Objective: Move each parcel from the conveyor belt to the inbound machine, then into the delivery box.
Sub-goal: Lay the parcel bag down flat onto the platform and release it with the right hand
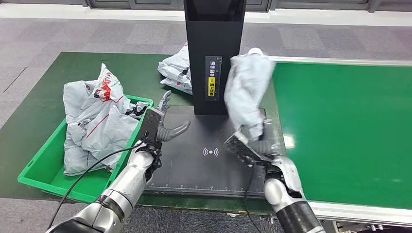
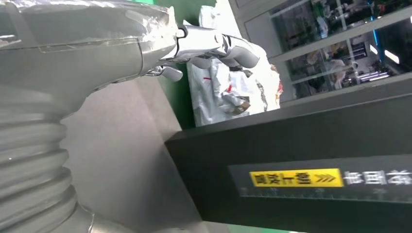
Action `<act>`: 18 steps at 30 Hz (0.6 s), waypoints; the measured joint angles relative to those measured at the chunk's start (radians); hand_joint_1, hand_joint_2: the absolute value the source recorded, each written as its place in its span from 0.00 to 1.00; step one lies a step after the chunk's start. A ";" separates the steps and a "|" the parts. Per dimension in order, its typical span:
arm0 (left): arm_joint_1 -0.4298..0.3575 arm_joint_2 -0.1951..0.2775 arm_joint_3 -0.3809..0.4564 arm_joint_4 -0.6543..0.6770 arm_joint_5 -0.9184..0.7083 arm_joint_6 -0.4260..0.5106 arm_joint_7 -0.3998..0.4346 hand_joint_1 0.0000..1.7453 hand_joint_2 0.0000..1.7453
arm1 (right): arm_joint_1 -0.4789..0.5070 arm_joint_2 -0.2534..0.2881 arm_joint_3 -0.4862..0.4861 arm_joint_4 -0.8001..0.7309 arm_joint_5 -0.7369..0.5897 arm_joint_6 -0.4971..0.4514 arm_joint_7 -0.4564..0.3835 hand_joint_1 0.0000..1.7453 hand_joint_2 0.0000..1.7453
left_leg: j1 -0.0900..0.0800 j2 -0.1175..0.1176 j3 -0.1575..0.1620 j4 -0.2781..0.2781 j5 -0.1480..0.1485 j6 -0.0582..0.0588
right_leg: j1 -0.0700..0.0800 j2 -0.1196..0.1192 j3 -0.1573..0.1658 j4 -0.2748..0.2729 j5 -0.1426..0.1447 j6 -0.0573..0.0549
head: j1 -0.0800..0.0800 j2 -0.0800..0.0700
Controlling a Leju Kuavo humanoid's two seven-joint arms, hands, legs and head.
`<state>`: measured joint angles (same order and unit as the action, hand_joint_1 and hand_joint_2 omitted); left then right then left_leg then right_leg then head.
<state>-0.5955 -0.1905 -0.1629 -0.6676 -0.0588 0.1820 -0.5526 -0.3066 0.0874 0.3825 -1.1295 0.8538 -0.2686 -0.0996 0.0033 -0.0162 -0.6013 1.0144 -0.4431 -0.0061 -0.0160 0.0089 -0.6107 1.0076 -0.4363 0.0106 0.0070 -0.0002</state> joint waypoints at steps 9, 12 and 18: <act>-0.015 -0.002 -0.002 0.007 0.000 0.029 -0.004 0.00 1.00 | -0.066 0.005 0.098 0.248 -0.021 0.129 -0.050 0.00 1.00 | 0.000 -0.005 -0.002 0.000 0.002 -0.002 | 0.000 -0.003 0.000 0.000 0.000 0.000 | 0.000 0.000; -0.019 -0.003 -0.003 0.009 0.004 0.039 -0.004 0.00 1.00 | -0.088 0.005 0.109 0.286 -0.015 0.151 -0.029 0.00 1.00 | 0.000 -0.004 -0.001 0.000 0.002 -0.002 | 0.000 -0.002 0.000 0.000 0.000 0.000 | 0.000 0.000; -0.023 -0.001 -0.002 0.015 0.018 0.078 -0.011 0.00 1.00 | -0.112 0.006 0.119 0.330 -0.038 0.123 -0.016 0.00 1.00 | 0.000 -0.004 -0.001 0.000 0.002 -0.002 | 0.000 -0.003 0.000 0.000 0.000 0.000 | 0.000 0.000</act>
<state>-0.6185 -0.1920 -0.1652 -0.6521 -0.0409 0.2599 -0.5632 -0.4183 0.0931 0.5013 -0.7998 0.8163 -0.1451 -0.1160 0.0034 -0.0206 -0.6026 1.0145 -0.4409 -0.0083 -0.0158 0.0061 -0.6106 1.0075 -0.4359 0.0107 0.0069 0.0000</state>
